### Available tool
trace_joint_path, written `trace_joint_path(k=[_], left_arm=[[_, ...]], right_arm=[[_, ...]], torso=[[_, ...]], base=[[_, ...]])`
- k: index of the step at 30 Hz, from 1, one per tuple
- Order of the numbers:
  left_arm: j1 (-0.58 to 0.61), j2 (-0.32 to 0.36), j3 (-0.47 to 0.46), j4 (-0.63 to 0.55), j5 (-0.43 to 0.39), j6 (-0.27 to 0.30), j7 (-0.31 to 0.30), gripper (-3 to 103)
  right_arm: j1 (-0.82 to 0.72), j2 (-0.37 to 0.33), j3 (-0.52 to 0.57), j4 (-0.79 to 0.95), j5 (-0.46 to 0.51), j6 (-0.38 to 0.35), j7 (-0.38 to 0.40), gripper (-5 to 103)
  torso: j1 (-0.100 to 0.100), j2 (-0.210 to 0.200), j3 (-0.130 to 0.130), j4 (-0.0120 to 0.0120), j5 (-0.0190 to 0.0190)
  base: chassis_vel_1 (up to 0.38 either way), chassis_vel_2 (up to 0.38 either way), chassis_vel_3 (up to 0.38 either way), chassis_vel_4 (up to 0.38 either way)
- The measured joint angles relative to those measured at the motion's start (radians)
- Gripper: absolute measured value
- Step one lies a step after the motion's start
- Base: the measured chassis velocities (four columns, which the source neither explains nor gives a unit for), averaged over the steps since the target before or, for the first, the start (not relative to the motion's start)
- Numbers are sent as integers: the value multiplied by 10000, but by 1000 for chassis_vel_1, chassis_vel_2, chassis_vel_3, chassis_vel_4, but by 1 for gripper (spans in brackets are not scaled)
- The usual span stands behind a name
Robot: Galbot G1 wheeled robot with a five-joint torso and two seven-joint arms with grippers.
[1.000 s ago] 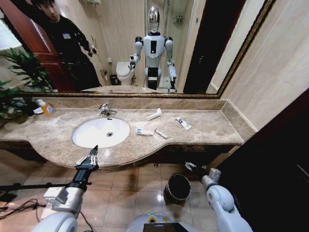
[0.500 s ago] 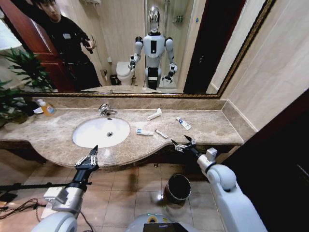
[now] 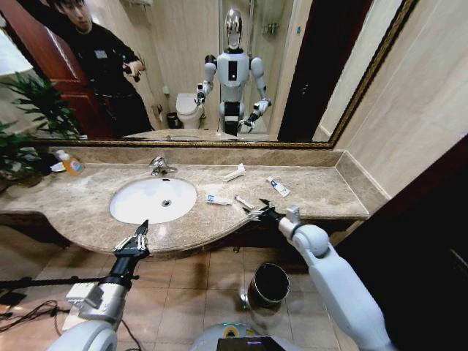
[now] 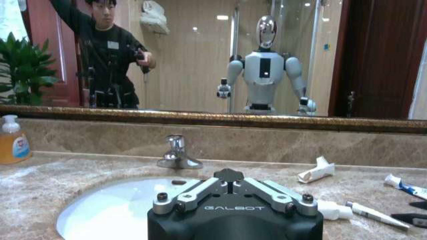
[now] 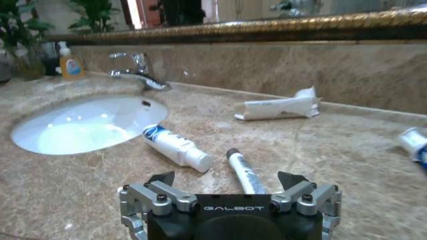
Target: Pick up the trash from the sink and place it in the trash bin.
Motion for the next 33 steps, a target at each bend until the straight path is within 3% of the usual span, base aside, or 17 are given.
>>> trace_joint_path(k=[7, 9, 24, 26, 28, 29, 33], left_arm=[[0, 0, 0, 0, 0, 0, 0, 0], [0, 0, 0, 0, 0, 0, 0, 0], [0, 0, 0, 0, 0, 0, 0, 0], [0, 0, 0, -1, 0, 0, 0, 0], [0, 0, 0, 0, 0, 0, 0, 0], [0, 0, 0, 0, 0, 0, 0, 0], [0, 0, 0, 0, 0, 0, 0, 0]], right_arm=[[813, 127, -584, -790, 1, -12, 68, 95], [1046, 143, -702, -1045, -2, -2, 68, 85], [1276, 175, -790, -1574, 0, 105, 69, 79], [1278, 173, -788, -1608, -27, 105, 83, 73], [1281, 174, -786, -1625, -49, 104, 85, 73], [1284, 177, -782, -1654, -74, 98, 89, 62], [1301, 180, -793, -1727, -95, 97, 92, 59]], torso=[[0, 0, 0, 1, 1], [0, 0, 0, 0, 0], [-1, 0, -1, 0, 1], [-1, 0, -1, 0, 1], [-1, 0, -1, 0, 0], [-1, 0, -1, 0, 1], [-1, 0, -1, 0, 1]], base=[[0, 0, 0, 0], [0, 0, 0, 0], [0, 0, 0, 0], [0, 0, 0, 0], [0, 0, 0, 0], [0, 0, 0, 0], [0, 0, 0, 0]])
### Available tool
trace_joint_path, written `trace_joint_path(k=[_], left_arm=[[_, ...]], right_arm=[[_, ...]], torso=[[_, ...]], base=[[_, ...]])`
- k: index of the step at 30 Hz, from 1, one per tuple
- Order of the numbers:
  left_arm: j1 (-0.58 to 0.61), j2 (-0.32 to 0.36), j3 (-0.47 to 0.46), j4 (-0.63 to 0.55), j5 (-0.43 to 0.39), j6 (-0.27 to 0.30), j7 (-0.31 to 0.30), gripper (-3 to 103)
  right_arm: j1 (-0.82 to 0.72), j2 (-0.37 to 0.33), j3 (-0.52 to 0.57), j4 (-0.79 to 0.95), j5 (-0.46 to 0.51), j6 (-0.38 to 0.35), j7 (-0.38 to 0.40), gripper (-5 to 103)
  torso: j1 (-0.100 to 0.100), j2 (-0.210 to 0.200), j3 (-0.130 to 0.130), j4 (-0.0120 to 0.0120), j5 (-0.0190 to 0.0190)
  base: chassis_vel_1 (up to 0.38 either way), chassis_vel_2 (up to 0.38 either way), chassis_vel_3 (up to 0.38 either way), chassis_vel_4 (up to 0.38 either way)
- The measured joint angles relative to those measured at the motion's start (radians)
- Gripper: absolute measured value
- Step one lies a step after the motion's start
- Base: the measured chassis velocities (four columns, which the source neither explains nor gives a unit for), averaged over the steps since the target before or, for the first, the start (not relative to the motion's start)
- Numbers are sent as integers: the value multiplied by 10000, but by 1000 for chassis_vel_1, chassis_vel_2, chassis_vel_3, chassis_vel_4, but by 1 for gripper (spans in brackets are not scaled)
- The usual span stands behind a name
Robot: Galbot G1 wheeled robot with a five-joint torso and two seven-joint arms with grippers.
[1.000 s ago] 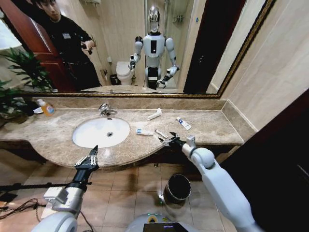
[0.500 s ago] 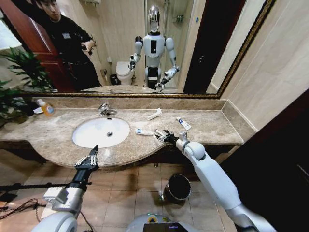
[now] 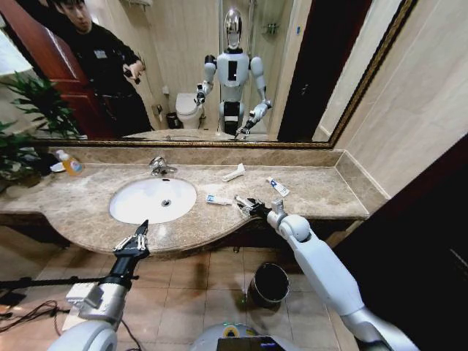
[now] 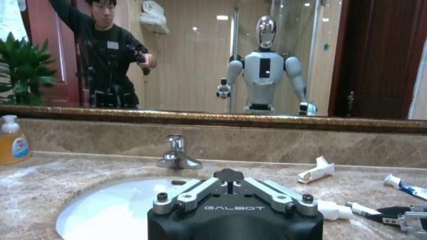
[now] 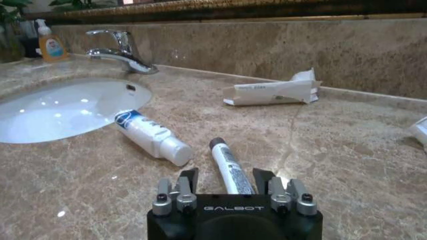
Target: Pick up the trash from the sink and place it in the trash bin.
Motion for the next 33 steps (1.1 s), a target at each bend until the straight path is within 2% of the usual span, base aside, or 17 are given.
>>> trace_joint_path(k=[7, 10, 12, 14, 17, 20, 21, 23, 24, 26, 33], left_arm=[[0, 0, 0, 0, 0, 0, 0, 0], [-1, 0, 0, 0, 0, 0, 0, 0], [0, 0, 0, 0, 0, 0, 0, 0], [-1, 0, 0, 0, 0, 0, 0, 0], [-1, 0, 0, 0, 0, 0, 0, 0], [-1, 0, 0, 0, 0, 0, 0, 0], [-1, 0, 0, 0, 0, 0, 0, 0], [-1, 0, 0, 0, 0, 0, 0, 0], [-1, 0, 0, 0, 0, 0, 0, 0], [-1, 0, 1, 0, 0, 0, 0, 0], [0, 0, 0, 0, 0, 0, 0, 0]], right_arm=[[68, 45, -15, -184, -4, 78, 1, 57], [81, 69, -35, -279, -13, 142, 41, 48], [82, 72, -49, -287, -16, 147, 86, 47], [82, 94, -125, -278, -17, 131, 354, 40], [82, 123, -170, -262, -14, 119, 546, 36], [35, 177, -190, -182, -12, 101, 679, 19], [35, 177, -190, -182, -12, 101, 679, 19], [-12, 187, -190, -130, -12, 109, 715, 10], [-12, 187, -190, -130, -12, 109, 715, 10], [-99, 192, -151, 43, 25, 110, 923, 3], [-742, 86, 397, 1101, 401, 60, 1432, 2]], torso=[[0, 0, 0, 1, 0], [0, 0, 0, 0, 0], [0, 0, 0, 0, 0], [0, 2, 0, 0, 0], [0, 2, 0, 0, 0], [0, 2, -1, 0, -1], [0, 2, -1, 0, -1], [0, 2, -1, 0, -1], [0, 2, -1, 0, -1], [0, 2, 0, 1, 0], [0, 1, 0, 1, 2]], base=[[0, 0, 0, 0], [0, 0, 0, 0], [0, 0, 0, 0], [0, 0, 0, 0], [0, 0, 0, 0], [0, 0, 0, 0], [0, 0, 0, 0], [0, 0, 0, 0], [0, 0, 0, 0], [0, 0, 0, 0], [0, 0, 0, 0]])
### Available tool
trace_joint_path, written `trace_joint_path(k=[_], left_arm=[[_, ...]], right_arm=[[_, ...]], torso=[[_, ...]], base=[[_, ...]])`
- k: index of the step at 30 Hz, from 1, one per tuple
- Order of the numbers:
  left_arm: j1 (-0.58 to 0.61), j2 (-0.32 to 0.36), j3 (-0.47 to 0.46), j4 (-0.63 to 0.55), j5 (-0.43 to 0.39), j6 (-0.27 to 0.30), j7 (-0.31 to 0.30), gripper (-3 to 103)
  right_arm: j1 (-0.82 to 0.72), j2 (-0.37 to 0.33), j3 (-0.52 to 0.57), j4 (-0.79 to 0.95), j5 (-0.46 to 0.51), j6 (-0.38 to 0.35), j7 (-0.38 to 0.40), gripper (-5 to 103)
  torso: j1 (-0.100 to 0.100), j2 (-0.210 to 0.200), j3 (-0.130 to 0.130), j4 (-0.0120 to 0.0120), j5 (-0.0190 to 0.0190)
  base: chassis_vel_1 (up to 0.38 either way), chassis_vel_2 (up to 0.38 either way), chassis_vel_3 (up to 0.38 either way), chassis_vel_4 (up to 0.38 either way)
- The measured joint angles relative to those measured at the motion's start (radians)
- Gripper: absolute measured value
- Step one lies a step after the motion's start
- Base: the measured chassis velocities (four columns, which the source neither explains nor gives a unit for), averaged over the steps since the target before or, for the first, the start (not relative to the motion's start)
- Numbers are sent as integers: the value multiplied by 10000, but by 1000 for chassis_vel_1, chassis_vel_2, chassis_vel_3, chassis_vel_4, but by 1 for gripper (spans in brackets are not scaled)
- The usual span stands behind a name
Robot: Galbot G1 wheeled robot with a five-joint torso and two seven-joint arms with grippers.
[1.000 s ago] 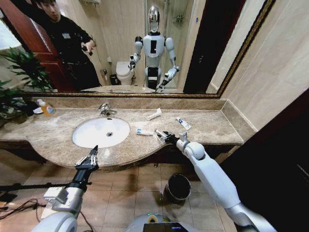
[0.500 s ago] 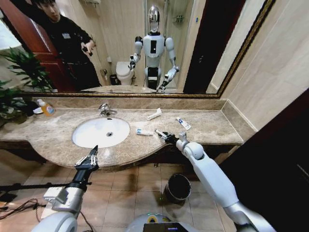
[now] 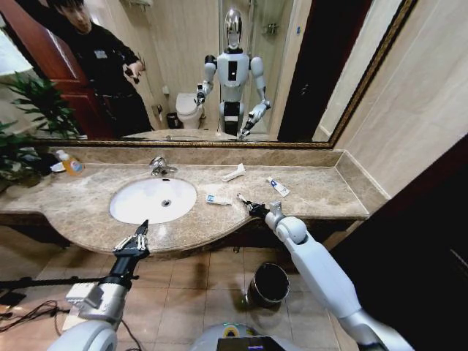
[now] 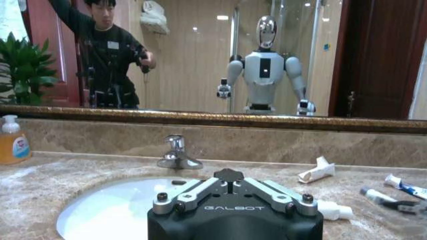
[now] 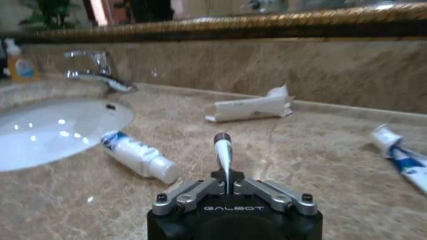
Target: Pick up the trash from the sink and place it in the trash bin.
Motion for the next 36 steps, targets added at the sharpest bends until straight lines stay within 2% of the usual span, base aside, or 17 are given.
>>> trace_joint_path(k=[5, 13, 15, 21, 25, 30, 31, 32, 36], left_arm=[[0, 0, 0, 0, 0, 0, 0, 0], [0, 0, 0, 0, 0, 0, 0, 0], [0, 0, 0, 0, 0, 0, 0, 0], [0, 0, 0, 0, 0, 0, 0, 0], [0, 0, 0, 0, 0, 0, 0, 0], [0, 0, 0, 0, 0, 0, 0, 0], [0, 0, 0, 0, 0, 0, 0, 0], [0, 0, 0, 0, 0, 0, 0, 0], [0, 0, 0, 0, 0, 1, 0, 0]], right_arm=[[-1062, -365, 773, 1247, 348, -72, 149, 2], [-2514, -840, 1828, 2177, 624, -3, -212, 2], [-2968, -968, 2135, 2189, 637, 188, -463, 2], [-4195, -1085, 2822, 2250, 730, 776, -436, 2], [-5085, -901, 3312, 2303, 729, 1095, -678, 2], [-5695, -549, 3439, 1889, 182, 1667, -873, 2], [-5765, -430, 3418, 1513, 48, 1849, -891, 2], [-5631, -106, 3282, 372, -129, 2107, -822, 2], [-5155, 401, 3086, -1065, -353, 2382, -413, 2]], torso=[[0, 0, 0, -1, -1], [-1, 0, -1, -1, -1], [0, 1, -1, 0, 0], [-1, 1, -1, -2, 1], [-1, 1, -1, -2, -1], [-1, 1, -1, -1, -2], [-1, 1, -1, -2, -3], [-1, 1, -1, -2, -2], [-1, -1, 0, -1, -2]], base=[[0, 0, 0, 0], [0, 0, 0, 0], [0, 0, 0, 0], [0, 0, 0, 0], [0, 0, 0, 0], [0, 0, 0, 0], [0, 0, 0, 0], [0, 0, 0, 0], [0, 0, 0, 0]])
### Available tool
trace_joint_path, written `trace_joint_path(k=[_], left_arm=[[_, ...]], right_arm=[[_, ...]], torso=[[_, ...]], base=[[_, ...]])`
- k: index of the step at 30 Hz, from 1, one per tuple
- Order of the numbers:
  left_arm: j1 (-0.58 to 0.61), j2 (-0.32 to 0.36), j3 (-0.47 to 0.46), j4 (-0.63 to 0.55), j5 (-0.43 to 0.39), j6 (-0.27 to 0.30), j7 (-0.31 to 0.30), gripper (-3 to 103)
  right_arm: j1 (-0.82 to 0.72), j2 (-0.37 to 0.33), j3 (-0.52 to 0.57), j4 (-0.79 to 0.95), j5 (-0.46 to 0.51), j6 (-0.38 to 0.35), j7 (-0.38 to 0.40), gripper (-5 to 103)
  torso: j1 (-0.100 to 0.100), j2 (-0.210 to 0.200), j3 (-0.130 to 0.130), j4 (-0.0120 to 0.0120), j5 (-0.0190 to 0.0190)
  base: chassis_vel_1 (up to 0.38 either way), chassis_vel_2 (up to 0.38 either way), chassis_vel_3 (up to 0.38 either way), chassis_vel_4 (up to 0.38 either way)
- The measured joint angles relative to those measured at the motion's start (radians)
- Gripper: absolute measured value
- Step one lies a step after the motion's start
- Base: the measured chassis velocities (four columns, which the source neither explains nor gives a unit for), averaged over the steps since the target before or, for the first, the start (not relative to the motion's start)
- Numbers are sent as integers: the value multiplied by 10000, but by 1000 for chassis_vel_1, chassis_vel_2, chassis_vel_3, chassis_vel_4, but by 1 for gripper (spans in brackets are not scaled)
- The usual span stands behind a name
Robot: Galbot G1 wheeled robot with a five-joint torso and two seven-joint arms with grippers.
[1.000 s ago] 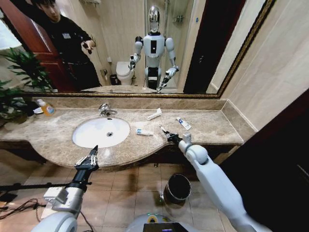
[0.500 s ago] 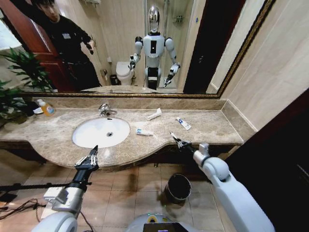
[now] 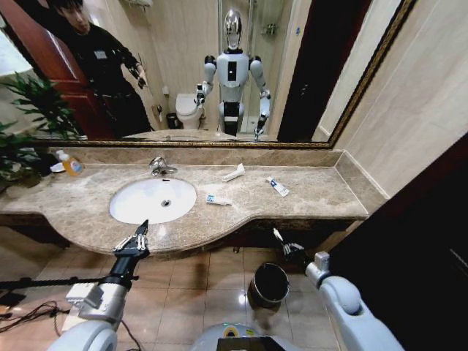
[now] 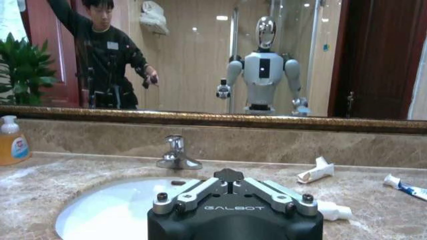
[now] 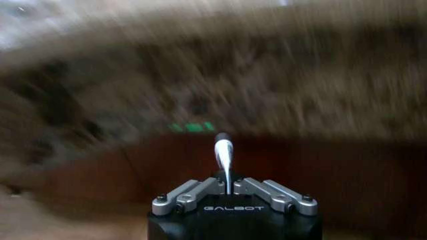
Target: Pick up the trash from the sink and place it in the trash bin.
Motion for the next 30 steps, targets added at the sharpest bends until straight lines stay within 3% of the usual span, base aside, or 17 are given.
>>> trace_joint_path(k=[8, 13, 19, 30], left_arm=[[0, 0, 0, 1, 0, 0, 0, 0], [0, 0, 0, 0, 0, -1, 0, 0], [0, 0, 0, 0, 0, 0, 0, 0], [0, 0, 0, 0, 0, -1, 0, 0]], right_arm=[[1227, 1254, -118, -3218, -868, 883, 344, 2], [1552, 1601, -119, -4393, -1053, 1335, 378, 2], [1882, 1857, -152, -5873, -1143, 2107, 545, 2], [2375, 2004, -236, -7039, -1126, 2533, 1133, -2]], torso=[[1, 0, 1, 0, -2], [1, 0, 0, 0, -1], [1, 0, 0, 0, 0], [1, 0, 0, 0, 0]], base=[[0, 0, 0, 0], [0, 0, 0, 0], [0, 0, 0, 0], [0, 0, 0, 0]])
